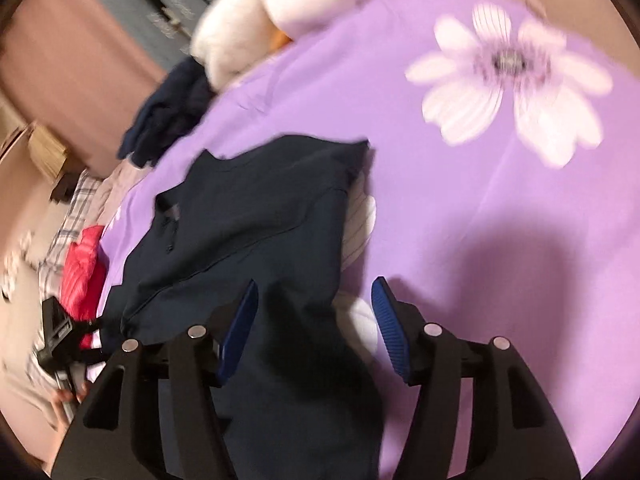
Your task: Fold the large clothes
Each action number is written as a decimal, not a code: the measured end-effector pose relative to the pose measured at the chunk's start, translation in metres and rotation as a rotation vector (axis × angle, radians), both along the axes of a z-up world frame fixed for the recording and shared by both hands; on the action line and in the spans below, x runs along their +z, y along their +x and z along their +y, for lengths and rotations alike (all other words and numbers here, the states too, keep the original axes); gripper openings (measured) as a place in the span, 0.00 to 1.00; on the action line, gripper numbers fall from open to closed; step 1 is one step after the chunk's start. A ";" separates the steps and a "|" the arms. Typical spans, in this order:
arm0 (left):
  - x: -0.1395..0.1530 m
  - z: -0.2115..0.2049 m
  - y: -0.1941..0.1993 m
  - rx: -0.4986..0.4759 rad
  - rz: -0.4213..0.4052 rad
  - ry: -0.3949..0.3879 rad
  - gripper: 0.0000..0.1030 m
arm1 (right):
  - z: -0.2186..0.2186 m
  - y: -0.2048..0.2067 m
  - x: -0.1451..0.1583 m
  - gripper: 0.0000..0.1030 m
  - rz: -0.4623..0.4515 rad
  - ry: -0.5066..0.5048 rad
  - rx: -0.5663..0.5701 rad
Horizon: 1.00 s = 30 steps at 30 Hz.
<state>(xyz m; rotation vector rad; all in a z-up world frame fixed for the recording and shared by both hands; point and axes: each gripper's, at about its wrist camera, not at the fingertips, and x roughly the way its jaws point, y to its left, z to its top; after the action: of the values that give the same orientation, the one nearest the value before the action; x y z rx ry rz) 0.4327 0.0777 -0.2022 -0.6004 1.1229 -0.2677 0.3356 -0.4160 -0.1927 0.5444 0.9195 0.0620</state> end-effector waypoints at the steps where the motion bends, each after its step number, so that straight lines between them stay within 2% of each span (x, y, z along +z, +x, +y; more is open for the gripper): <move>1: 0.000 0.003 0.004 0.019 -0.004 -0.003 0.86 | 0.003 0.003 -0.001 0.24 0.014 -0.035 0.000; 5: 0.004 0.016 0.018 0.082 -0.031 0.059 0.86 | 0.004 0.003 0.004 0.21 0.014 -0.075 -0.042; 7: 0.011 0.020 0.019 0.102 -0.046 0.124 0.86 | 0.013 -0.003 0.021 0.30 -0.023 -0.193 -0.065; 9: 0.022 0.024 0.014 0.103 -0.092 0.212 0.86 | 0.029 -0.008 0.040 0.30 -0.097 -0.316 -0.023; 11: 0.031 0.024 0.007 0.078 -0.132 0.250 0.86 | 0.041 -0.009 0.052 0.35 -0.156 -0.358 0.043; 13: 0.041 0.012 -0.002 0.016 -0.173 0.262 0.86 | 0.062 0.001 0.058 0.35 -0.172 -0.343 0.143; 16: 0.050 -0.020 -0.016 -0.103 -0.242 0.275 0.86 | 0.102 0.028 0.050 0.35 -0.144 -0.328 0.278; 18: 0.052 -0.049 -0.026 -0.200 -0.301 0.333 0.86 | 0.135 0.054 0.038 0.35 -0.100 -0.318 0.347; 20: 0.042 -0.068 -0.028 -0.266 -0.299 0.386 0.86 | 0.154 0.075 0.028 0.35 -0.046 -0.300 0.372; 22: 0.021 -0.076 -0.025 -0.296 -0.234 0.400 0.86 | 0.172 0.100 0.014 0.35 0.029 -0.333 0.354; 24: -0.001 -0.080 -0.025 -0.319 -0.178 0.424 0.87 | 0.176 0.117 0.008 0.35 0.053 -0.358 0.309; 26: -0.005 -0.093 -0.033 -0.361 -0.225 0.507 0.88 | 0.166 0.129 0.009 0.35 0.060 -0.330 0.218; 27: -0.005 -0.099 -0.036 -0.382 -0.235 0.541 0.90 | 0.155 0.131 0.011 0.35 0.059 -0.268 0.155; 28: -0.005 -0.099 -0.036 -0.385 -0.233 0.539 0.90 | 0.148 0.129 0.014 0.35 0.046 -0.230 0.115; 30: -0.004 -0.093 -0.033 -0.387 -0.221 0.507 0.91 | 0.144 0.117 0.021 0.35 0.005 -0.229 0.119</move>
<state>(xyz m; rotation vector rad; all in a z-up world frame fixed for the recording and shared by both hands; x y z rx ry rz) 0.3992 -0.0158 -0.2059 0.0991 1.0329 -0.3552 0.4523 -0.2716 -0.1714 0.2772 0.9490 0.0613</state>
